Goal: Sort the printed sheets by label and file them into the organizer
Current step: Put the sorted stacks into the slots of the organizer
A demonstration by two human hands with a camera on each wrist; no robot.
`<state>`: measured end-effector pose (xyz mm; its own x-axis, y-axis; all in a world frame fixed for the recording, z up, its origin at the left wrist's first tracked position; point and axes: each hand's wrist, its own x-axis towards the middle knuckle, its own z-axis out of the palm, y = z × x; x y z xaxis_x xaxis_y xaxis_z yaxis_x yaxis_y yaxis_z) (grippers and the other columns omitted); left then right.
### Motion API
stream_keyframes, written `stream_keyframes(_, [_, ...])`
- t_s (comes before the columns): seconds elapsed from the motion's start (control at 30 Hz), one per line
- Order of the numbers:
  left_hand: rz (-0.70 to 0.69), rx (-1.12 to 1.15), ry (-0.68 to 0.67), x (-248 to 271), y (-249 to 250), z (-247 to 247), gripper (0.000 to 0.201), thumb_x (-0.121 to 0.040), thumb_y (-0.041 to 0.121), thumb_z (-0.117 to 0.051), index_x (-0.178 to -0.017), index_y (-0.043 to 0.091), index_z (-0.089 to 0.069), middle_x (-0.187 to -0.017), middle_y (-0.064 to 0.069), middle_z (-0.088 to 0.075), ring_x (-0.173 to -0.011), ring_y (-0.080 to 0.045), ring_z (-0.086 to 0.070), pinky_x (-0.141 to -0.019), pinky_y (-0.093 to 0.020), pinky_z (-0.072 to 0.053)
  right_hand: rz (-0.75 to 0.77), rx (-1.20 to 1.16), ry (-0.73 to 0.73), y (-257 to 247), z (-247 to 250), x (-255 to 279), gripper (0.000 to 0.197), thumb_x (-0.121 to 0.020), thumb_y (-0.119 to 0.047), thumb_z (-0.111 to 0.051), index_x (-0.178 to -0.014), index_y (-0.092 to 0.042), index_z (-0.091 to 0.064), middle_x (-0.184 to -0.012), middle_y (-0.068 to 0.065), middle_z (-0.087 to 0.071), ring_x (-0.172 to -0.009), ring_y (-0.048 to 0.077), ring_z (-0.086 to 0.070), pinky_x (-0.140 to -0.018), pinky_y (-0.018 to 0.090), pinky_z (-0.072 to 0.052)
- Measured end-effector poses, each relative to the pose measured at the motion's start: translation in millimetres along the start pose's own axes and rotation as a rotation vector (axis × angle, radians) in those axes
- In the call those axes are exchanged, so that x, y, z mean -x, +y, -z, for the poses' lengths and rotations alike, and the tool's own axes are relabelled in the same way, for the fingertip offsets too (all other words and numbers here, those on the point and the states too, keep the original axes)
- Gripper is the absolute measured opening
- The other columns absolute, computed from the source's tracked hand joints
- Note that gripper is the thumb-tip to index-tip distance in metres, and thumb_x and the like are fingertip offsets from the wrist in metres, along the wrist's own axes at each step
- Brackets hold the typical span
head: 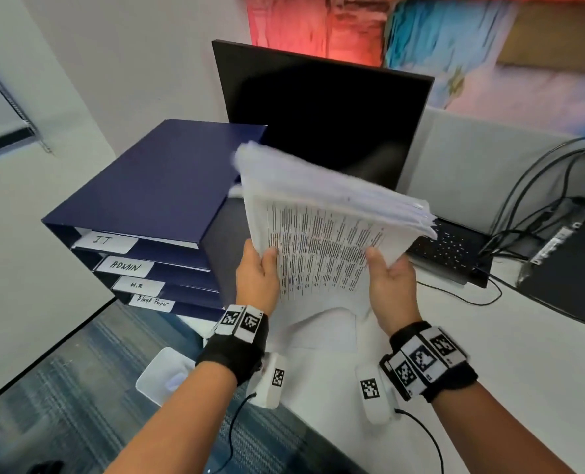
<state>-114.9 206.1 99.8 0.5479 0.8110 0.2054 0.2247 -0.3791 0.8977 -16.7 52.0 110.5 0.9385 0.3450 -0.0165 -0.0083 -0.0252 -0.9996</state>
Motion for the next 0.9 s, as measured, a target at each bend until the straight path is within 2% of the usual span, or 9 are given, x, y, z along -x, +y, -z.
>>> stream_keyframes(0.13, [-0.113, 0.005, -0.005, 3, 15, 3, 0.010, -0.098, 0.017, -0.045, -0.106, 0.012, -0.047, -0.082, 0.005, -0.057, -0.070, -0.009, -0.054, -0.056, -0.012, -0.037, 0.176, -0.001, 0.010, -6, -7, 4, 0.019, -0.097, -0.020, -0.052, -0.113, -0.029, -0.058, -0.108, -0.017, -0.064, -0.100, -0.012, -0.058, -0.088, 0.008, -0.044])
stream_keyframes(0.23, [-0.070, 0.113, 0.006, 3, 14, 8, 0.015, -0.094, 0.015, -0.052, -0.106, 0.017, -0.042, -0.087, 0.006, -0.059, -0.077, -0.010, -0.059, -0.065, -0.015, -0.046, 0.220, -0.018, -0.004, -9, -6, 3, 0.024, -0.096, -0.017, -0.053, -0.118, -0.026, -0.053, -0.107, -0.017, -0.063, -0.095, -0.014, -0.060, -0.081, 0.006, -0.047])
stream_keyframes(0.27, [-0.050, 0.171, 0.024, 1, 13, 10, 0.021, -0.093, 0.014, -0.054, -0.110, 0.015, -0.042, -0.093, 0.005, -0.061, -0.082, -0.011, -0.062, -0.069, -0.018, -0.049, 0.220, -0.007, -0.006, -11, -5, 3, 0.024, -0.095, -0.015, -0.054, -0.116, -0.026, -0.051, -0.105, -0.014, -0.063, -0.090, -0.012, -0.061, -0.078, 0.007, -0.049])
stream_keyframes(0.4, [-0.001, 0.344, -0.001, -3, 16, 18, 0.031, -0.091, 0.014, -0.057, -0.116, 0.019, -0.039, -0.106, 0.004, -0.062, -0.094, -0.007, -0.063, -0.075, -0.022, -0.053, 0.180, 0.013, 0.010, -7, -2, 1, 0.020, -0.094, -0.016, -0.054, -0.103, -0.033, -0.047, -0.104, -0.002, -0.064, -0.092, 0.012, -0.064, -0.083, 0.034, -0.056])
stream_keyframes(0.53, [0.008, 0.375, -0.101, -4, 24, 14, 0.015, -0.091, 0.025, -0.051, -0.101, 0.034, -0.043, -0.105, 0.003, -0.062, -0.097, -0.013, -0.063, -0.085, -0.036, -0.053, 0.174, 0.000, -0.016, -14, -6, 3, 0.013, -0.097, -0.016, -0.046, -0.109, -0.022, -0.046, -0.098, -0.008, -0.060, -0.084, 0.005, -0.060, -0.078, 0.033, -0.053])
stream_keyframes(0.6, [-0.015, 0.353, -0.073, -4, 33, 13, 0.012, -0.096, 0.023, -0.046, -0.095, 0.035, -0.043, -0.098, 0.007, -0.061, -0.092, -0.012, -0.062, -0.084, -0.037, -0.053, 0.213, 0.009, 0.002, -20, -9, 3, 0.013, -0.099, -0.017, -0.042, -0.111, -0.020, -0.044, -0.097, -0.009, -0.059, -0.085, 0.005, -0.059, -0.078, 0.032, -0.052])
stream_keyframes(0.67, [-0.082, 0.350, -0.027, -7, 42, 15, 0.016, -0.096, 0.020, -0.048, -0.095, 0.033, -0.039, -0.096, 0.007, -0.058, -0.087, -0.009, -0.060, -0.078, -0.032, -0.054, 0.253, 0.017, 0.016, -27, -11, 3, 0.016, -0.099, -0.017, -0.042, -0.114, -0.021, -0.041, -0.095, -0.011, -0.057, -0.082, 0.003, -0.058, -0.079, 0.033, -0.052])
stream_keyframes(0.77, [-0.252, 0.292, 0.016, -12, 51, 21, 0.036, -0.093, 0.011, -0.051, -0.114, 0.032, -0.029, -0.111, 0.001, -0.050, -0.094, -0.006, -0.057, -0.075, -0.017, -0.050, 0.323, 0.042, -0.007, -34, -10, 4, 0.030, -0.096, -0.012, -0.045, -0.123, -0.022, -0.035, -0.102, -0.018, -0.052, -0.084, -0.008, -0.057, -0.079, 0.025, -0.052])
stream_keyframes(0.9, [-0.463, 0.076, 0.021, -24, 54, 28, 0.058, -0.094, 0.005, -0.045, -0.137, 0.036, -0.022, -0.124, -0.001, -0.042, -0.109, 0.003, -0.047, -0.092, -0.004, -0.037, 0.504, 0.207, -0.006, -38, -9, 0, 0.052, -0.095, -0.004, -0.043, -0.142, -0.021, -0.028, -0.132, -0.014, -0.043, -0.119, -0.004, -0.047, -0.102, 0.019, -0.040])
